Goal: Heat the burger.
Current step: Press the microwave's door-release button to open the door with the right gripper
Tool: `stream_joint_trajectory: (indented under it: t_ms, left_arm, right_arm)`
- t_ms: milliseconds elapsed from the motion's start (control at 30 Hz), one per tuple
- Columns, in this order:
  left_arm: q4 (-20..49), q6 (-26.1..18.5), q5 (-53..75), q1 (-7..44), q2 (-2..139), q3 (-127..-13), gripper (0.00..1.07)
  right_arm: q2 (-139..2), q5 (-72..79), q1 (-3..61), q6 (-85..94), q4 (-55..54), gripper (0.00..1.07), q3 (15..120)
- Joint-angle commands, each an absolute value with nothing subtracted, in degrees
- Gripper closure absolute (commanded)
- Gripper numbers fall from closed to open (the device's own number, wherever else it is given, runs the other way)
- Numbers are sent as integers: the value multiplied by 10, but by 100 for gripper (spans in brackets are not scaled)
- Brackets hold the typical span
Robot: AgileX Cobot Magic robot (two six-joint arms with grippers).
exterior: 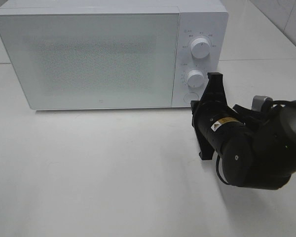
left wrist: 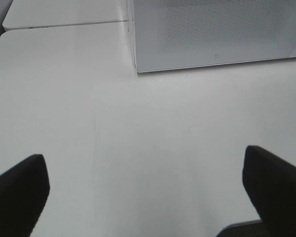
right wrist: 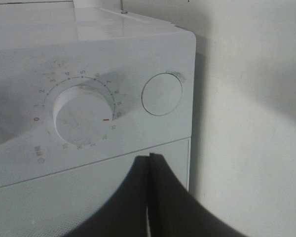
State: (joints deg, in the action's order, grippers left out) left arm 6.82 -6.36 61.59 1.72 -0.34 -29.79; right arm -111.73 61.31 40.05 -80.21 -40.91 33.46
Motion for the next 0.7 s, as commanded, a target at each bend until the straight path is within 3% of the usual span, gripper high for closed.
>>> stream_joint_trajectory:
  t_ms: [33,700]
  left_arm:
    - [72,-61,614,14,-6,-297,7]
    - [72,-61,614,14,-7,-297,7]
  right_arm:
    - [-1129,616,390,-791,-391,107,351]
    - [-1213,616,367,-760,-427,107,442]
